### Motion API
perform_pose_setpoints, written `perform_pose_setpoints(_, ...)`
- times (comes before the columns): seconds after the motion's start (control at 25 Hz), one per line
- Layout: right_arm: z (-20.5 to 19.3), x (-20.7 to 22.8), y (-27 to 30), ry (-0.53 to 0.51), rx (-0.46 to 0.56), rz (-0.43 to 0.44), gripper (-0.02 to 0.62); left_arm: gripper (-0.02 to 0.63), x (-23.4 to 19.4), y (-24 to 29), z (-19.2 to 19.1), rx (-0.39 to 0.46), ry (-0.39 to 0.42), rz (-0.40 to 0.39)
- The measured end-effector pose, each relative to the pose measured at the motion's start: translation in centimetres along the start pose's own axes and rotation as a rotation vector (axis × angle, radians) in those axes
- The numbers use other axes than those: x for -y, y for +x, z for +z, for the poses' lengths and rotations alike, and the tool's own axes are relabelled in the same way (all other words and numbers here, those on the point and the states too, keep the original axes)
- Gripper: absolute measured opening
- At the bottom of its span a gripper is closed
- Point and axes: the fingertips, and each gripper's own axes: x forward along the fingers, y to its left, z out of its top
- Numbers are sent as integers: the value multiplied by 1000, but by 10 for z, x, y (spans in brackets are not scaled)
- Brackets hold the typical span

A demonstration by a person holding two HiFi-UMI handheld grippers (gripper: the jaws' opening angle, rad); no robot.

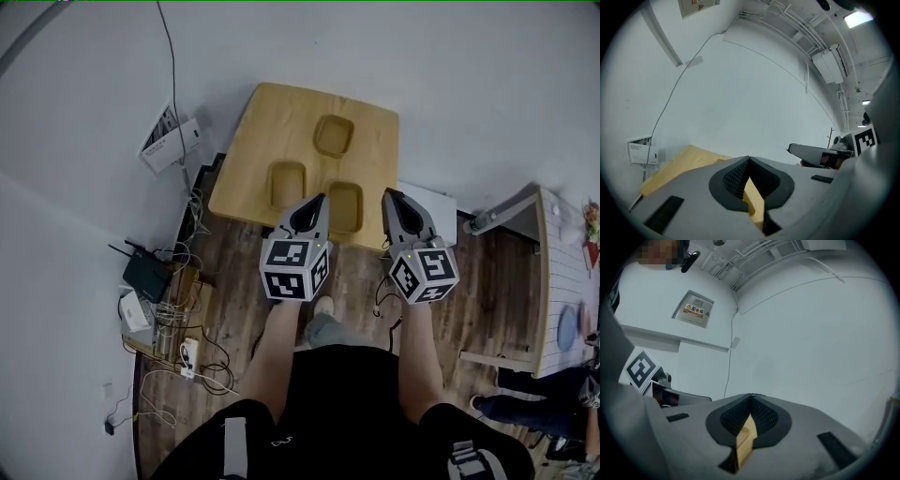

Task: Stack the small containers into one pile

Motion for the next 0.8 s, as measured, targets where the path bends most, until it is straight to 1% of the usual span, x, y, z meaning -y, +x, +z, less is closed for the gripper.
perform_pose_setpoints(0.2, 12, 58, 25, -13, 11, -15, 6, 12, 11, 59, 14, 8, 9, -2)
perform_pose_setpoints(0.32, 20, 81, 35, -15, 26, -12, 6, 12, 16, 83, 23, 16, 26, 10)
perform_pose_setpoints(0.48, 21, 97, 49, 5, 39, 14, 6, 12, 20, 103, 29, 8, 54, 32)
perform_pose_setpoints(0.64, 7, 99, 59, 51, 34, 29, 6, 12, 14, 112, 21, -37, 77, 50)
perform_pose_setpoints(0.8, -3, 109, 61, 102, 30, 22, 6, 12, 11, 118, 9, -87, 93, 67)
